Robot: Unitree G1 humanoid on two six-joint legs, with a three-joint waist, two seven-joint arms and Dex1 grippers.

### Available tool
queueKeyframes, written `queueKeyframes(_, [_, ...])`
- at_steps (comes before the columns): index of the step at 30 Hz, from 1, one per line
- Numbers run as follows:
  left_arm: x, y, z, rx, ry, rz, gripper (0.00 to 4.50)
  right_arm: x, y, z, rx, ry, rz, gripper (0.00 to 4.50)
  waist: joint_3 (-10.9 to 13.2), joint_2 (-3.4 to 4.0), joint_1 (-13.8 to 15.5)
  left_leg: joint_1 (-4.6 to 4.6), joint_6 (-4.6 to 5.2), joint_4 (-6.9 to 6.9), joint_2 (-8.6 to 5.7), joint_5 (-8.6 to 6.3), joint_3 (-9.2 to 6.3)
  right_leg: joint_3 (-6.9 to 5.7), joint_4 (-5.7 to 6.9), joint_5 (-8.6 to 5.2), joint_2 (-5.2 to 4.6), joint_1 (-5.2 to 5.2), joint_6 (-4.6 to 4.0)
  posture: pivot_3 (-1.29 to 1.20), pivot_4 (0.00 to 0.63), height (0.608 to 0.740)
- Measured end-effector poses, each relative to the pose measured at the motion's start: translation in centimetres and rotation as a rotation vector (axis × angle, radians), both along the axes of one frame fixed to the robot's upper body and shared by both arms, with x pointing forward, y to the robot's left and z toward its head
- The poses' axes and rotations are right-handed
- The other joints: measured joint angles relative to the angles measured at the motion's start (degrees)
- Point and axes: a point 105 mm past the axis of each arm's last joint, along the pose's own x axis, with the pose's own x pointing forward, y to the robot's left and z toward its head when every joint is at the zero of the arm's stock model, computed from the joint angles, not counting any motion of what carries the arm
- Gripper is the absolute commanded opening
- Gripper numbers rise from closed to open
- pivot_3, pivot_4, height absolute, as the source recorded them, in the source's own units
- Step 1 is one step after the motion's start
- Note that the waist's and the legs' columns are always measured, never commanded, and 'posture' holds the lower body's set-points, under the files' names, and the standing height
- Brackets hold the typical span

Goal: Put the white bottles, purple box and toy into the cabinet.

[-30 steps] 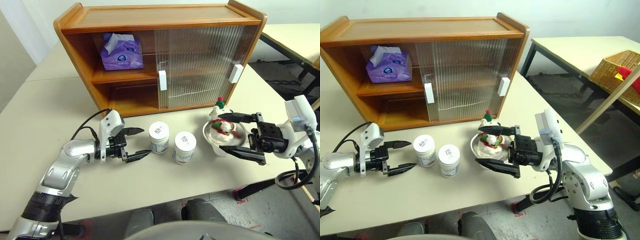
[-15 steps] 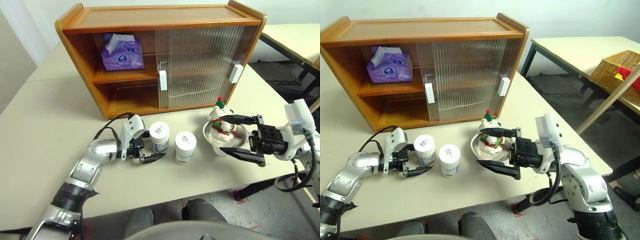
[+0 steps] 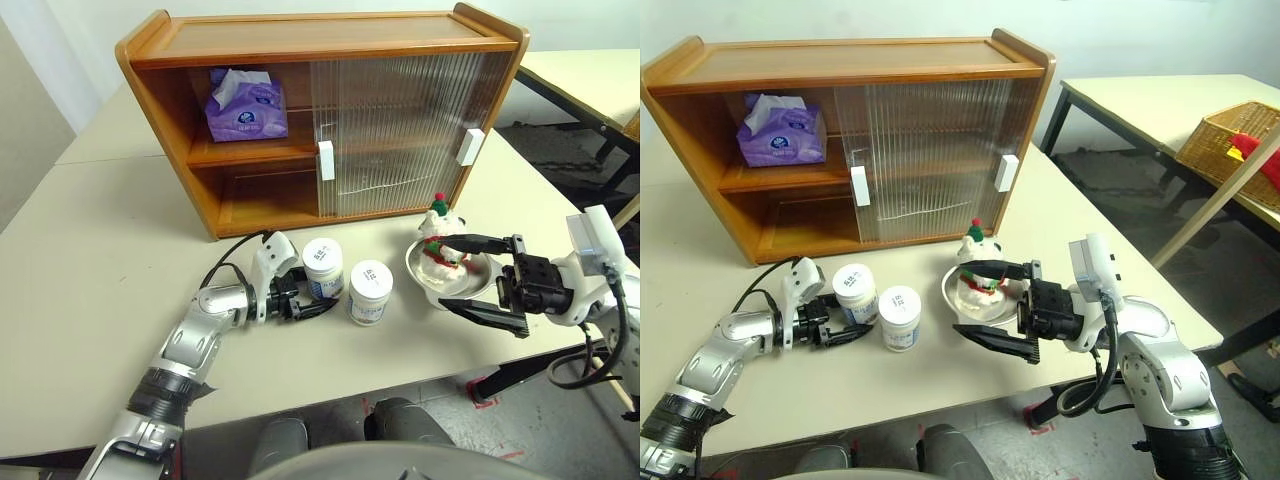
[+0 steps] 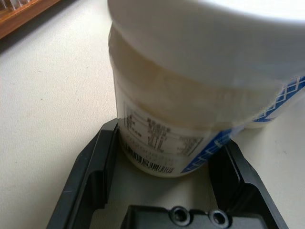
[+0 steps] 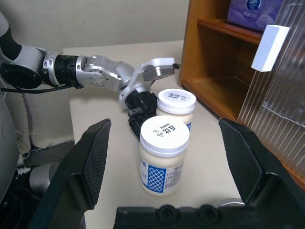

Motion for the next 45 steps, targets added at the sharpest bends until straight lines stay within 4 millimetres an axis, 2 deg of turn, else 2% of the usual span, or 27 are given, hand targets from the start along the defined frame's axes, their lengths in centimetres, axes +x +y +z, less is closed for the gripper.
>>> queueKeyframes(7, [0.0,0.5,0.1,0.011,-0.01,-0.001,3.1,0.0,-0.1,-0.1,-0.003,-0.004,-0.001,4.5,0.01,0.01,-0.01,-0.03,-0.01,-0.01,0.0,0.0,0.0,0.02,-0.01,0.0,0.0,-0.04,-0.14,-0.15,0.004,0.74])
queueKeyframes(19, [1.7,3.5,1.2,0.054,-0.098,0.185,3.1,0.2,-0.2,-0.4,0.001,-0.002,-0.012,4.5,0.02,0.01,-0.1,-0.08,-0.01,-0.02,-0.01,0.0,0.02,0.03,-0.02,0.02,0.0,-0.08,-0.25,-0.15,0.005,0.74])
queueKeyframes(26, [3.9,6.7,4.1,0.04,-0.216,0.485,3.1,0.3,-0.1,-0.4,0.015,-0.002,-0.013,4.5,0.04,-0.01,-0.07,-0.08,-0.04,-0.03,-0.05,0.03,0.05,0.01,-0.03,-0.01,0.01,-0.06,-0.24,-0.13,0.006,0.74])
queueKeyframes(29, [4.7,7.7,4.7,0.037,-0.241,0.599,3.1,0.5,0.0,-0.2,0.019,-0.01,-0.011,4.5,0.04,-0.03,0.03,-0.07,-0.06,-0.01,-0.06,0.04,0.05,0.01,-0.03,0.01,0.01,-0.04,-0.28,-0.12,0.006,0.74])
queueKeyframes(37, [7.3,7.9,5.7,0.022,-0.275,0.81,3.1,0.7,0.5,0.0,0.046,-0.02,0.001,4.5,0.14,-0.19,0.34,-0.05,-0.12,0.02,-0.08,0.09,0.06,0.01,-0.04,0.1,0.01,0.02,-0.39,-0.13,0.007,0.74])
queueKeyframes(41, [8.0,8.5,5.2,0.081,-0.277,0.846,3.1,0.6,0.6,0.1,0.057,-0.021,0.003,4.5,0.14,-0.2,0.37,-0.02,-0.13,0.01,-0.08,0.09,0.05,0.03,-0.04,0.08,0.01,0.04,-0.36,-0.13,0.007,0.74])
queueKeyframes(45, [8.8,8.0,4.5,0.07,-0.249,0.887,3.1,0.6,0.7,0.2,0.062,-0.025,0.003,4.5,0.19,-0.27,0.39,-0.03,-0.13,0.05,-0.09,0.09,0.05,0.03,-0.08,0.09,0.0,0.08,-0.3,-0.14,0.007,0.74])
